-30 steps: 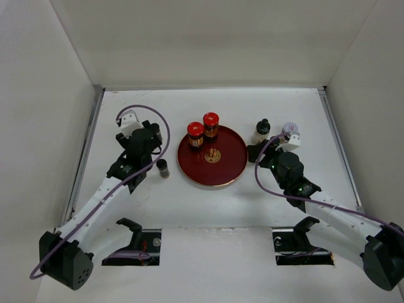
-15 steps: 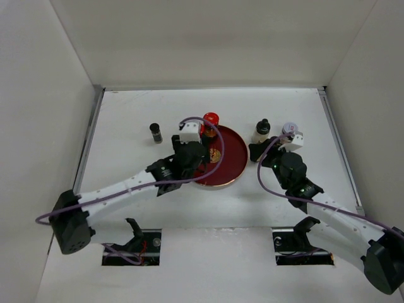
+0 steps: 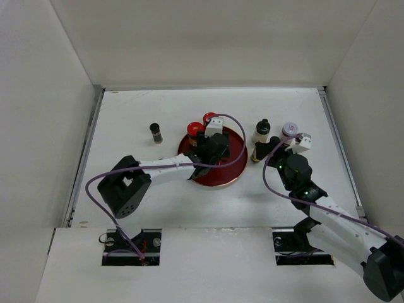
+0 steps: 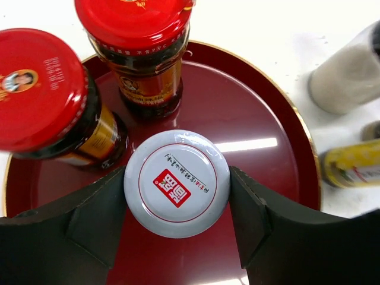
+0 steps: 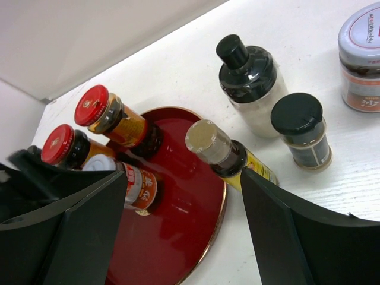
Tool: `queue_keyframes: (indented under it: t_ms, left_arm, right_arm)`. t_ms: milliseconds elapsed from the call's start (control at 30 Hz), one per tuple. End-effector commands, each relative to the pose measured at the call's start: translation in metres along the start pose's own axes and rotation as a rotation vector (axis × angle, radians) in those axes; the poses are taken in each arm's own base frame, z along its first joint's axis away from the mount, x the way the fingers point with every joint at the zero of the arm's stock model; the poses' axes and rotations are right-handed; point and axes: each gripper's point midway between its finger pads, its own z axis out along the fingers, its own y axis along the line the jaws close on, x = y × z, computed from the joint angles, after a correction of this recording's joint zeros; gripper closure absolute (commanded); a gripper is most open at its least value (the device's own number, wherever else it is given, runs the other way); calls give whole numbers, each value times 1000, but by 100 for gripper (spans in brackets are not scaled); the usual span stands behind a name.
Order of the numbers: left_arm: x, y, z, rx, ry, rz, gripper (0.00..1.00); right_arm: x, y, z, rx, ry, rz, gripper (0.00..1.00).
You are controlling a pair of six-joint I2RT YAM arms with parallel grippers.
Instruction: Organize the condiment bottles
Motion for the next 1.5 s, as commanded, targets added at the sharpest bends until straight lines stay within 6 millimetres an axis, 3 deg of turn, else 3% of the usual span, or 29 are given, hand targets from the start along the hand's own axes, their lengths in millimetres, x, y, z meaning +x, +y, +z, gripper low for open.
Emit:
queue_keyframes:
  t_ms: [0, 233, 300, 433, 600, 667, 833, 933, 1033, 1300, 1467]
  left_arm:
    - [-65, -20, 9, 44, -174, -112, 57]
    - [-45, -19, 26, 24, -154, -77, 41]
    - [-46, -20, 22, 29, -159, -72, 29]
    - [-72, -22, -4, 52, -225, -69, 14]
    - [-111, -9, -41, 75, -319, -86, 8]
    - [-121, 12, -52, 35, -351, -104, 9]
    - [-135, 109, -63, -166, -403, -217, 16]
    - [-129, 163, -54, -300, -361, -234, 20]
    - [-118, 197, -36, -374, -307, -258, 25]
    - [-85, 242, 17, -392, -154, -376, 32]
    - [-79, 253, 36, -415, -141, -381, 32]
  right_arm:
    - [-18, 6, 0, -18, -65, 40, 16]
    - [-19, 4, 0, -12, -72, 48, 16]
    - [-17, 5, 1, -15, -64, 47, 16]
    - [-15, 7, 3, -18, -55, 44, 15]
    - [-14, 7, 3, -18, -52, 43, 15]
    - [-14, 7, 3, -18, -52, 43, 15]
    - [-13, 8, 4, -17, -49, 41, 15]
    - [-12, 8, 7, -17, -40, 39, 15]
    - [-8, 10, 8, -21, -25, 32, 15]
    - [-4, 10, 10, -20, -13, 27, 15]
    - [-3, 10, 11, -19, -7, 23, 15]
